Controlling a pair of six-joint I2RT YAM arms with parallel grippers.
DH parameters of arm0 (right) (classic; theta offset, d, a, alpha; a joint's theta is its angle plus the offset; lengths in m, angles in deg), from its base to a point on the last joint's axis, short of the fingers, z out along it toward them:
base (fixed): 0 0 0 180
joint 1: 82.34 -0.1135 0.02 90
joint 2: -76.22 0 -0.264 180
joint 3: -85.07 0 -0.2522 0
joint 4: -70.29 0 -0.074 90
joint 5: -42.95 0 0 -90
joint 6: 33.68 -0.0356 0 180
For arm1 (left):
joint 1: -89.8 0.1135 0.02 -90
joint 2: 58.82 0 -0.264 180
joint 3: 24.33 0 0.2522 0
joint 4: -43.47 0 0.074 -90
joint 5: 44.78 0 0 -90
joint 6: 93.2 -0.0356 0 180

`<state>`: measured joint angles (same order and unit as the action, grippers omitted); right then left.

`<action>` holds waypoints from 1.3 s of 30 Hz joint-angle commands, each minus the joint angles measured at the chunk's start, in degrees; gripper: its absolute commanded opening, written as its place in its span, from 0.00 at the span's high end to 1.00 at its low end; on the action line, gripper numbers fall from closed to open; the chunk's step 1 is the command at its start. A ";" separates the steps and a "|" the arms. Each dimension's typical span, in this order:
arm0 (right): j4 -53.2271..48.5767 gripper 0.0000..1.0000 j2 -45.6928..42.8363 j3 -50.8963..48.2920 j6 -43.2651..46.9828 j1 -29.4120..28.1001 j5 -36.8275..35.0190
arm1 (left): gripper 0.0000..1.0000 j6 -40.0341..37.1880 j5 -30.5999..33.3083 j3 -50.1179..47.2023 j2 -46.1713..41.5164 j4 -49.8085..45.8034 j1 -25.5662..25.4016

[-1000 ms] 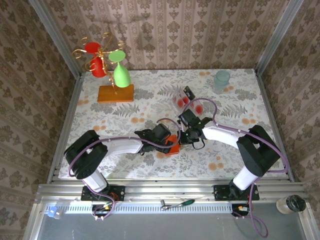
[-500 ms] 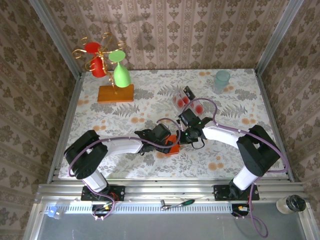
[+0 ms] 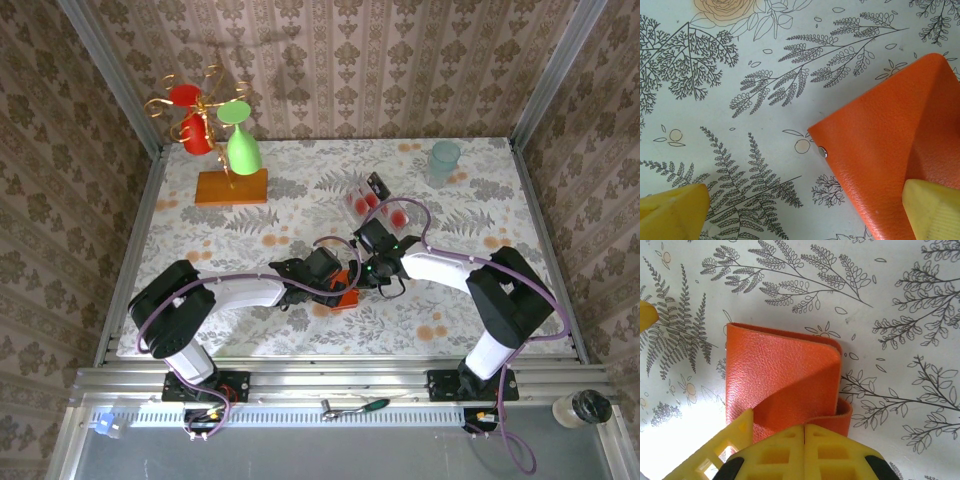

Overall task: Put the credit cards into the card holder
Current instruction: Close the button on the card holder.

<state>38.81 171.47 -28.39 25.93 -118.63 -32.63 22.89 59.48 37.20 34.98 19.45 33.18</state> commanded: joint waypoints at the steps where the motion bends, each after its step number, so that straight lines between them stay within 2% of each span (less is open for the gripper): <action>1: 1.89 1.00 1.54 0.40 -0.80 -0.88 1.59 | 0.00 -1.21 1.42 0.22 1.56 -4.57 -0.34; 23: 9.69 1.00 0.20 -12.40 -4.89 -0.97 -0.34 | 0.00 -1.13 1.58 0.31 1.39 -5.02 -0.33; 32: 15.08 1.00 -1.80 -20.16 -8.47 -3.32 -4.42 | 0.00 -1.06 1.55 0.30 1.30 -4.99 -0.33; 37: 16.16 1.00 -1.67 -20.59 -9.38 -3.48 -4.22 | 0.00 -0.95 1.58 0.39 1.47 -5.12 -0.34; 39: 15.26 0.95 -2.24 -19.51 -9.36 -3.52 -3.89 | 0.00 -0.91 1.76 0.53 1.39 -5.21 -0.29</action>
<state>64.97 166.13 -45.27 17.65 -120.71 -35.06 22.87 59.68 37.49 34.98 18.75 33.20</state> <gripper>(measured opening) 0.064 0.999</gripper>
